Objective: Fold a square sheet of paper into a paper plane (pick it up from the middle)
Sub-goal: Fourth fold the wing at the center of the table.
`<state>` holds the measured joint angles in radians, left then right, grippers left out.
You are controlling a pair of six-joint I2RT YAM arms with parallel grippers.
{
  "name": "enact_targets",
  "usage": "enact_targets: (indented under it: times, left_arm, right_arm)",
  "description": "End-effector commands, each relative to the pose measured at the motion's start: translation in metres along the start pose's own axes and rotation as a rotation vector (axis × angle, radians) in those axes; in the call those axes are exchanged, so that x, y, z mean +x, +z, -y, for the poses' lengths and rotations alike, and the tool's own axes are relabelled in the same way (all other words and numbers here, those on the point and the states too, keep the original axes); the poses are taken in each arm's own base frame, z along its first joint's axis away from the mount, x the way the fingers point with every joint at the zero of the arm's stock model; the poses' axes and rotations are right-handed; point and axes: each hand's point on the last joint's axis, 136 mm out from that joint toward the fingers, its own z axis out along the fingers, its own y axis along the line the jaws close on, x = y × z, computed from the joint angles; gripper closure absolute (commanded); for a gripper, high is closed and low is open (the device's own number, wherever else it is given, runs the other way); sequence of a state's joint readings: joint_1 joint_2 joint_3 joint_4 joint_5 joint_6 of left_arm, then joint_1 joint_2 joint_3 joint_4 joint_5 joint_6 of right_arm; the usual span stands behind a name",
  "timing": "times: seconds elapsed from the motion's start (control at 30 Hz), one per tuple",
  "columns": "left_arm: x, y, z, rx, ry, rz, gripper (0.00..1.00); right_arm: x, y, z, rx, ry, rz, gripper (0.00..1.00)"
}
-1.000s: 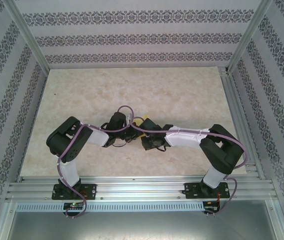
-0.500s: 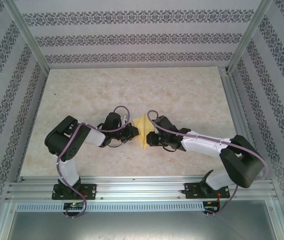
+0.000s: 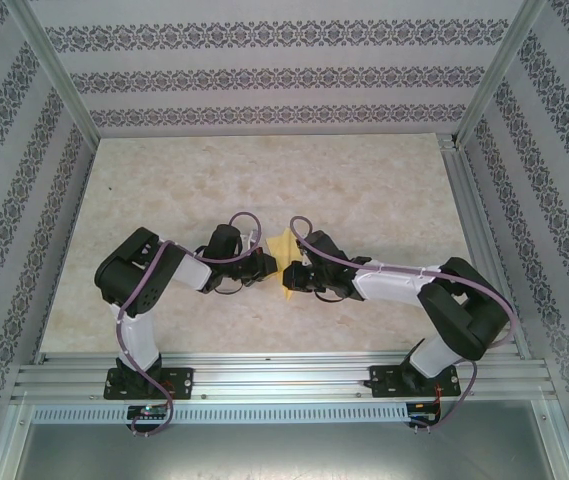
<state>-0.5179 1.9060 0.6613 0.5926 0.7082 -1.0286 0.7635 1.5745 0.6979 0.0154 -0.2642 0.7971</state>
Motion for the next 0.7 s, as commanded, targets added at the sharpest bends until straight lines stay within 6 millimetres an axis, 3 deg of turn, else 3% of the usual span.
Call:
enact_targets:
  times: [0.0, 0.67]
  left_arm:
    - [-0.002, 0.005, -0.014, -0.023, 0.011, 0.004, 0.93]
    - [-0.002, -0.001, -0.023, -0.086, 0.005, 0.002, 0.95]
  right_arm:
    - [0.004, 0.008, -0.004, -0.043, 0.040, -0.017, 0.92]
    - [0.017, 0.022, 0.021, -0.017, 0.110, -0.061, 0.94]
